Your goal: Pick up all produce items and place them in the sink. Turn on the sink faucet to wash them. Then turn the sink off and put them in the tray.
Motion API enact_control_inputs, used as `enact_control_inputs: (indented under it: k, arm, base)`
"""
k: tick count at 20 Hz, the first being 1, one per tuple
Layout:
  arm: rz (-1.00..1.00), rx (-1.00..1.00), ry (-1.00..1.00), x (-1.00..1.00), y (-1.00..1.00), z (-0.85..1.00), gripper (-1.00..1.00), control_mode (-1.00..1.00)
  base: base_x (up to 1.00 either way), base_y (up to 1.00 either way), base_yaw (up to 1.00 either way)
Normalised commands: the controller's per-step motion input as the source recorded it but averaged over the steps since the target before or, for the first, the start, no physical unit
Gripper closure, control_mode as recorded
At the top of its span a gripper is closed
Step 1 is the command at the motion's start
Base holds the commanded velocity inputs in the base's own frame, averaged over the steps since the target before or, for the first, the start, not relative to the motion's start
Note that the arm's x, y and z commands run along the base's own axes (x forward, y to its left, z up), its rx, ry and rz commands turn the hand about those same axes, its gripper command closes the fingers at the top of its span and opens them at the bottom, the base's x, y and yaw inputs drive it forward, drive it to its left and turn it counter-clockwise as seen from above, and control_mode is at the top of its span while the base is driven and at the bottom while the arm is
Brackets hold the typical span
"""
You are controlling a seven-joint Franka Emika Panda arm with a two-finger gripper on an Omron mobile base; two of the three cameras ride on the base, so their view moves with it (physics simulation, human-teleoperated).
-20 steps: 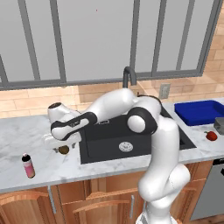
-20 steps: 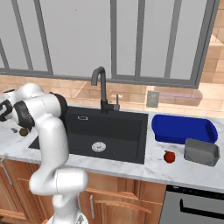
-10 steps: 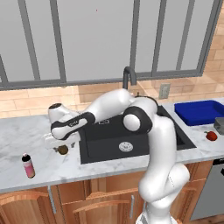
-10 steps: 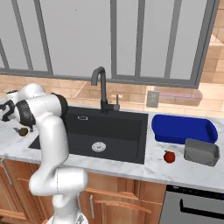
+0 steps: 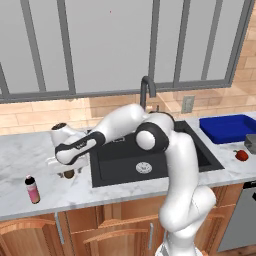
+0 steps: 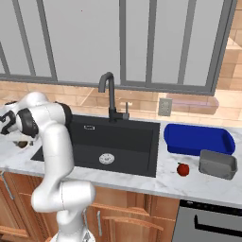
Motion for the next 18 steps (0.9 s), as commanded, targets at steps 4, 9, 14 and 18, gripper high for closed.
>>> enact_control_inputs:
  k: [4,9,14,18]
  arm:
    - [-0.04,0.0,0.0,-0.16,0.1,-0.09,1.0,-1.0]
    - [-0.07,0.0,-0.06,-0.09,-0.1,0.17,1.0,-1.0]
    - [-0.11,0.03,-0.03,0.0,-0.43,0.61,1.0,-1.0]
    - [-0.11,0.05,0.0,0.0,-0.68,0.63,1.0,-1.0]
  base:
    - [0.0,0.0,0.0]
    - [0.0,0.0,0.0]
    - [0.0,0.0,0.0]
    - [0.0,0.0,0.0]
